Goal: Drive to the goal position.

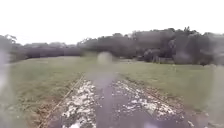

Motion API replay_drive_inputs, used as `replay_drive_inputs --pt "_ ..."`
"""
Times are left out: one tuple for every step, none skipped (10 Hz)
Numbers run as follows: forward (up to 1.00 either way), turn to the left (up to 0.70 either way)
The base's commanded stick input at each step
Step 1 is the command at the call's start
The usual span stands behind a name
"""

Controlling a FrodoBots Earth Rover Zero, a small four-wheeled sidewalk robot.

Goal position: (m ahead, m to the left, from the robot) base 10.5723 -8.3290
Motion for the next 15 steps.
replay_drive_inputs --pt "0.7 0.0" --pt "0.7 0.0" --pt "0.7 0.0" --pt "0.7 0.0" --pt "0.7 0.0" --pt "0.7 0.0" --pt "0.7 0.0" --pt "0.7 0.0" --pt "0.7 0.0" --pt "0.7 0.0" --pt "0.7 0.0" --pt "0.7 0.0" --pt "0.7 0.0" --pt "0.7 0.0" --pt "0.7 0.0"
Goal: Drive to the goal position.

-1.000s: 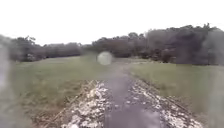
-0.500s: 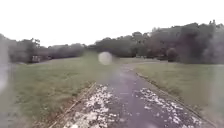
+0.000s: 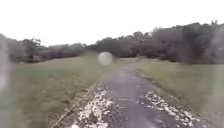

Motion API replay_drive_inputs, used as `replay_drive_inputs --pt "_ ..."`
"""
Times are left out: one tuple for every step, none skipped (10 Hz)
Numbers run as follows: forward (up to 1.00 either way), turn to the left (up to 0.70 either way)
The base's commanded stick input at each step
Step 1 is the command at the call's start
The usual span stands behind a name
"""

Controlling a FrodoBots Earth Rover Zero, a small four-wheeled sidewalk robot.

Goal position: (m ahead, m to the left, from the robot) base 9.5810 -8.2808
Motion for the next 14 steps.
replay_drive_inputs --pt "0.7 0.0" --pt "0.7 -0.27" --pt "0.7 -0.34" --pt "0.7 -0.35" --pt "0.7 0.0" --pt "0.7 0.0" --pt "0.7 0.0" --pt "0.7 0.0" --pt "0.7 0.0" --pt "0.7 0.0" --pt "0.7 0.0" --pt "0.7 0.0" --pt "0.7 0.0" --pt "0.7 0.0"
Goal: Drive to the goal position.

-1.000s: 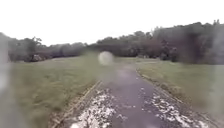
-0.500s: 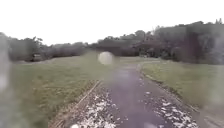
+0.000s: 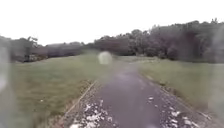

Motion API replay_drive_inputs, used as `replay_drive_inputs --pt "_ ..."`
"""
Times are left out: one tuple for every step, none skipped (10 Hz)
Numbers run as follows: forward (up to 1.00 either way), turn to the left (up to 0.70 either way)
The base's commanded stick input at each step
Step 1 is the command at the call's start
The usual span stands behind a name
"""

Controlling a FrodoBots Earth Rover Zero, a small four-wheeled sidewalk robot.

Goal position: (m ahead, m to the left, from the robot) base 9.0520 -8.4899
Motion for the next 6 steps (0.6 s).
replay_drive_inputs --pt "0.7 0.0" --pt "0.7 0.0" --pt "0.7 0.0" --pt "0.7 0.0" --pt "0.7 0.0" --pt "0.7 0.0"
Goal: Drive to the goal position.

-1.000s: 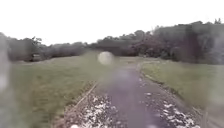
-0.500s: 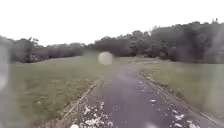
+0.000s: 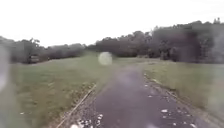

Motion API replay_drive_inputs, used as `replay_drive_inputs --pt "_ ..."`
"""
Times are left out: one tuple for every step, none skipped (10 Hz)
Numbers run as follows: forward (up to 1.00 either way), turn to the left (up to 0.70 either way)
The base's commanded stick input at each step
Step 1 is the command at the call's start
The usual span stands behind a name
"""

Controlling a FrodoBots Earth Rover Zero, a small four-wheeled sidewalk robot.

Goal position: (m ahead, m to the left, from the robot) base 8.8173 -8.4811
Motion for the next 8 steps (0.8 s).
replay_drive_inputs --pt "0.7 0.0" --pt "0.7 -0.35" --pt "0.7 -0.35" --pt "0.7 -0.35" --pt "0.7 -0.35" --pt "0.7 -0.35" --pt "0.7 -0.35" --pt "0.7 -0.35"
